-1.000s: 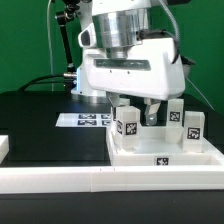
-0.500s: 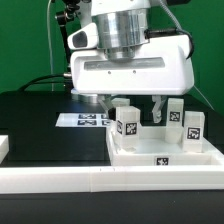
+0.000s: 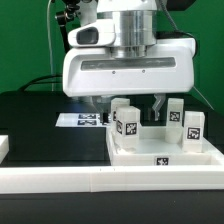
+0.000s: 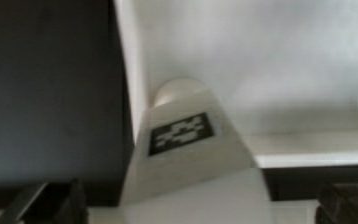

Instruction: Assemble square table

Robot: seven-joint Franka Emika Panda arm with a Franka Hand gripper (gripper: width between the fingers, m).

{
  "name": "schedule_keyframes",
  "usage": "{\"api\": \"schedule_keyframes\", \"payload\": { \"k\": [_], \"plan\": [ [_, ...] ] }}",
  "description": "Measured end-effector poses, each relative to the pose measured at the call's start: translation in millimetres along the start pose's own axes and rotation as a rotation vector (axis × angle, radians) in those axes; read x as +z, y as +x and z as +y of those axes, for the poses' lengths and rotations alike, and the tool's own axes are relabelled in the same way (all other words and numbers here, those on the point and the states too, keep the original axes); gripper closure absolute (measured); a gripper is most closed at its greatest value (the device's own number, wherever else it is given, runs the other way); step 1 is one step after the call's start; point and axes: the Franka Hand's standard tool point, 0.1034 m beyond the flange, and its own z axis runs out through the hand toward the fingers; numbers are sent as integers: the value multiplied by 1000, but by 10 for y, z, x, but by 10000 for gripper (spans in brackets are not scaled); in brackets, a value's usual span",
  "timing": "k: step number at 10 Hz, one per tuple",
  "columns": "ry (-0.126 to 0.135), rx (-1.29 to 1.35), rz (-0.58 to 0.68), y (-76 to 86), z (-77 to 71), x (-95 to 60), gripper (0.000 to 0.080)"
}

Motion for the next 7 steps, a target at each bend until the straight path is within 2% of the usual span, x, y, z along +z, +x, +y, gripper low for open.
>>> {"api": "schedule_keyframes", "payload": {
  "k": [4, 6, 7],
  "plan": [
    [-1, -247, -1, -5, 28, 5, 150],
    [0, -251, -1, -7, 27, 8, 415],
    [1, -242, -1, -7, 26, 9, 415]
  ]
}}
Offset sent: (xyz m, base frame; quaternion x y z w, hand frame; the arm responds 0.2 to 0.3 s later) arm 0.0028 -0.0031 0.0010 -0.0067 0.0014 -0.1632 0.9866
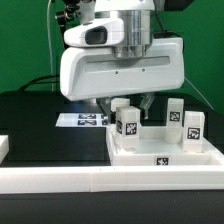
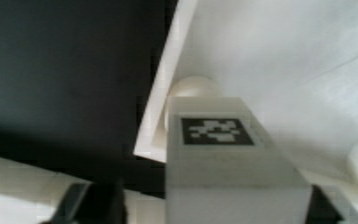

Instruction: Assemble square table

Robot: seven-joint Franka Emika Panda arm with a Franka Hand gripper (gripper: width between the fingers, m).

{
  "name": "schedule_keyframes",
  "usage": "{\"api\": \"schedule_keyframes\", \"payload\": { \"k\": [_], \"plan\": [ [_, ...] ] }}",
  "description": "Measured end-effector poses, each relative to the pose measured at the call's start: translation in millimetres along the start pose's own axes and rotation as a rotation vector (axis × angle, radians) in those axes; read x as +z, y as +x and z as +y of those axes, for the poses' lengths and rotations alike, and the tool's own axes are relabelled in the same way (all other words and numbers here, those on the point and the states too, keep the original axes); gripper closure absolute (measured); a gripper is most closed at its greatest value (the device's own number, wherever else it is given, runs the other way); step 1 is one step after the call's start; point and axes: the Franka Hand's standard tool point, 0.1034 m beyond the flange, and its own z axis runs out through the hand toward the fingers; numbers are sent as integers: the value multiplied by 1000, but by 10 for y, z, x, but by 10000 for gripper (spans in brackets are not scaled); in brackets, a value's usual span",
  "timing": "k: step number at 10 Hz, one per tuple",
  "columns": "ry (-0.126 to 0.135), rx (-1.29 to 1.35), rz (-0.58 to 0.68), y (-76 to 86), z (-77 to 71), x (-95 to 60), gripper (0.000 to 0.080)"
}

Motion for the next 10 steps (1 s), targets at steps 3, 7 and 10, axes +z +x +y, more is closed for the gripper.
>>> {"api": "schedule_keyframes", "payload": {
  "k": [3, 7, 10],
  "plan": [
    [1, 48, 0, 0, -3, 3, 511],
    [20, 383, 3, -12, 0, 14, 511],
    [22, 651, 41, -26, -5, 20, 509]
  ]
}}
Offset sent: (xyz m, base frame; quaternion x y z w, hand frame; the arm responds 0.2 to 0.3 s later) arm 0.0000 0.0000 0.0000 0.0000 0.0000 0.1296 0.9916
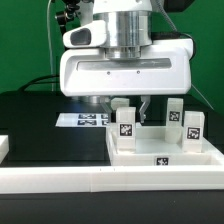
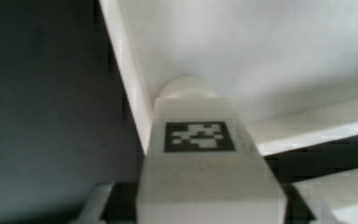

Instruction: Assemble square table

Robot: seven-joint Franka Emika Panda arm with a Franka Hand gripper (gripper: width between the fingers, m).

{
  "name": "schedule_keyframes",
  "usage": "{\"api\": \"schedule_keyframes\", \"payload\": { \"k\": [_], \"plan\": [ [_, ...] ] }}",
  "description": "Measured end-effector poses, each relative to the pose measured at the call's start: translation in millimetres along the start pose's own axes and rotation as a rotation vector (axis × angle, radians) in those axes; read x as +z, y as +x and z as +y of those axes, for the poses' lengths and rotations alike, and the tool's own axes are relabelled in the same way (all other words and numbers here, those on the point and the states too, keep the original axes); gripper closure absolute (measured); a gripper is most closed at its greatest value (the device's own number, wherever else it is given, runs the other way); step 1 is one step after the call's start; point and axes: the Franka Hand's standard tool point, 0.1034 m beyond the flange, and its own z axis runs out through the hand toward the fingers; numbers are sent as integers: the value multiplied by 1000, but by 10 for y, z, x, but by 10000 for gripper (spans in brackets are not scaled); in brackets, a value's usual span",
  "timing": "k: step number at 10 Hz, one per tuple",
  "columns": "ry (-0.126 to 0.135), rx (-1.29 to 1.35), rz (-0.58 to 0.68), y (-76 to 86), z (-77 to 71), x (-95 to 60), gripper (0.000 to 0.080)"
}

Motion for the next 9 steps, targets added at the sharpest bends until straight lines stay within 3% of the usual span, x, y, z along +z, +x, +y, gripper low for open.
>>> {"api": "schedule_keyframes", "payload": {
  "k": [4, 9],
  "plan": [
    [8, 347, -1, 2, 18, 1, 509],
    [55, 782, -31, 0, 27, 7, 509]
  ]
}}
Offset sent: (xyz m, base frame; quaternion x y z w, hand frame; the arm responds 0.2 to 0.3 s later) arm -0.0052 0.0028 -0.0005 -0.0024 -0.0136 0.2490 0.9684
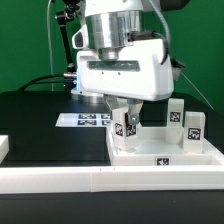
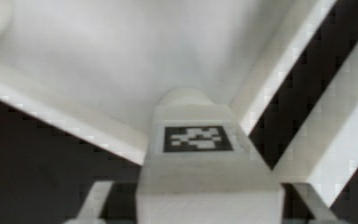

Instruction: Assemble square table

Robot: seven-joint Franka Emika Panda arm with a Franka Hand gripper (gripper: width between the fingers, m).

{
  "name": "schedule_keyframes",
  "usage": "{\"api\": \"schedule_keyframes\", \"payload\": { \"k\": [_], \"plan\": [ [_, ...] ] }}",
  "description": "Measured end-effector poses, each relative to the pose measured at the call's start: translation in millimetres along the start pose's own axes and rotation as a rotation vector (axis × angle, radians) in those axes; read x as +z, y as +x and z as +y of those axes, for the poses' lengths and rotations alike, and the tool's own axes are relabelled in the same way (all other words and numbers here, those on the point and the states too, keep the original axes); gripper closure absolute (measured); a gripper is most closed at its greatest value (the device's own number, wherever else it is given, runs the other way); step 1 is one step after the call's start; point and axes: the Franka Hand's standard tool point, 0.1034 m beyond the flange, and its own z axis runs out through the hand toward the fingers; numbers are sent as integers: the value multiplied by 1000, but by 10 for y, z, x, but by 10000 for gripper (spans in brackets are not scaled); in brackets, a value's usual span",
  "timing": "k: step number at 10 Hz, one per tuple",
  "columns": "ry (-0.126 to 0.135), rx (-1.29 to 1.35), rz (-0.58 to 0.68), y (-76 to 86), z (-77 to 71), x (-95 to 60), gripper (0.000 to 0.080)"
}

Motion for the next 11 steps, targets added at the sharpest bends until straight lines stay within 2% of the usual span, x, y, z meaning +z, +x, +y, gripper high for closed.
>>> {"api": "schedule_keyframes", "payload": {
  "k": [3, 5, 6, 7, 8, 11],
  "plan": [
    [10, 204, -12, -9, -4, 8, 509],
    [10, 198, -12, -12, -4, 12, 509],
    [7, 158, -13, -17, -3, 13, 289],
    [1, 125, -18, -40, -10, 13, 289],
    [-2, 66, -24, -52, -25, 4, 181],
    [4, -180, -24, -57, -39, 3, 154]
  ]
}}
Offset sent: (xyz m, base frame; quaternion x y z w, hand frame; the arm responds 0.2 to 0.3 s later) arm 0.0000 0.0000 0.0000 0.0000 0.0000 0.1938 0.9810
